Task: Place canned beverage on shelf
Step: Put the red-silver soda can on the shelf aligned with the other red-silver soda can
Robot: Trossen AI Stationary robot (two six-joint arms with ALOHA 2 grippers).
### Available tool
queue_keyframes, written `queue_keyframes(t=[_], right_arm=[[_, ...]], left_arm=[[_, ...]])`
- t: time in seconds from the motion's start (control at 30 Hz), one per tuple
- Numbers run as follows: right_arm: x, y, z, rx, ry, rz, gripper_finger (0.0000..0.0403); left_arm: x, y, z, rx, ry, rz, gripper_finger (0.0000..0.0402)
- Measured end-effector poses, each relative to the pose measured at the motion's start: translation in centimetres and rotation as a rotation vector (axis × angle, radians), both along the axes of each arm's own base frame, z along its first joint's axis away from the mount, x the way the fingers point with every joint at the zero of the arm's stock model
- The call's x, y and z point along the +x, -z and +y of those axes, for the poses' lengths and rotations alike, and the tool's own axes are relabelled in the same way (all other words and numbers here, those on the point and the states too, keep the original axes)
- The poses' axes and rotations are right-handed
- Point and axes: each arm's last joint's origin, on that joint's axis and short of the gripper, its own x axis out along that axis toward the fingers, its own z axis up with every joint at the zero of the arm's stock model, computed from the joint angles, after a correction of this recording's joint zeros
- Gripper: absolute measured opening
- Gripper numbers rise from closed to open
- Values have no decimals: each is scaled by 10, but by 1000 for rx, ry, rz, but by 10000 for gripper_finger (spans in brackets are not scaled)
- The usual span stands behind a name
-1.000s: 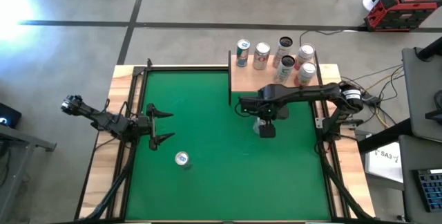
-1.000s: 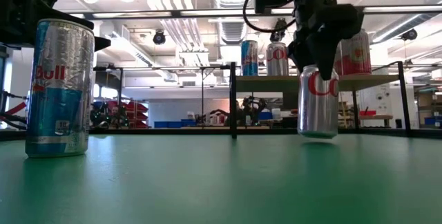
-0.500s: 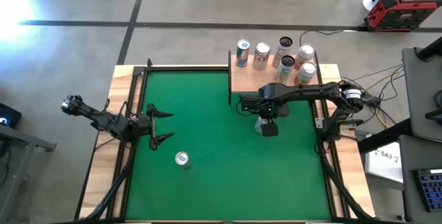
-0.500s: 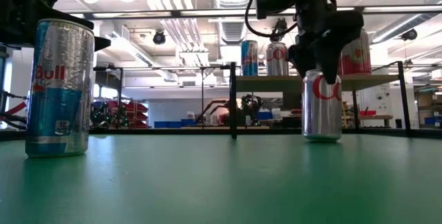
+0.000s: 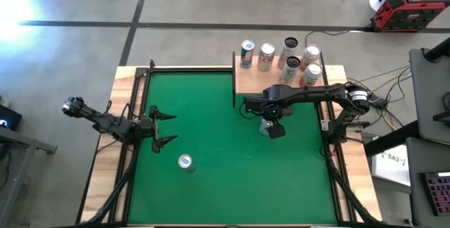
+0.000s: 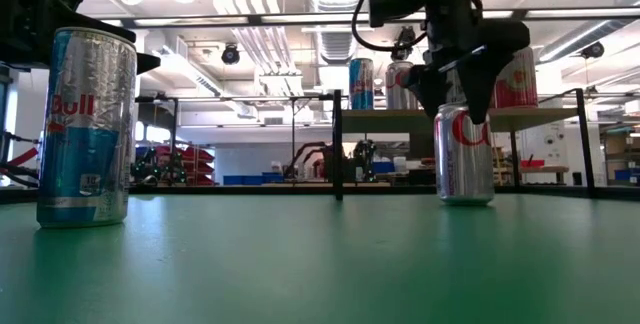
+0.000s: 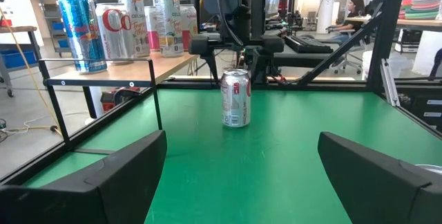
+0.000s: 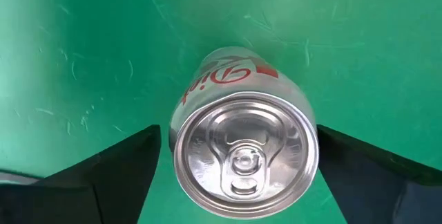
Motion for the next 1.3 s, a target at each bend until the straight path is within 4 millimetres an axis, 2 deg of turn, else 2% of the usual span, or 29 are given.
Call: queue_keyframes(t=[0.2,0.5,0.77,1.17,1.3], right_arm=[[0,0,0,-11,-101,4,371],[-1,0,-3,-109,-570,56,371],[-1,0,-1,-57,-863,51,371],[-2,-1,-3,-36,-1646,83,371],[-2,-1,-3,-30,-1826,91,370]], left_arm=[[0,0,0,0,0,0,361],[0,0,0,0,0,0,361],[0,0,0,0,0,0,361],[0,0,0,0,0,0,361],[0,0,0,0,0,0,361]])
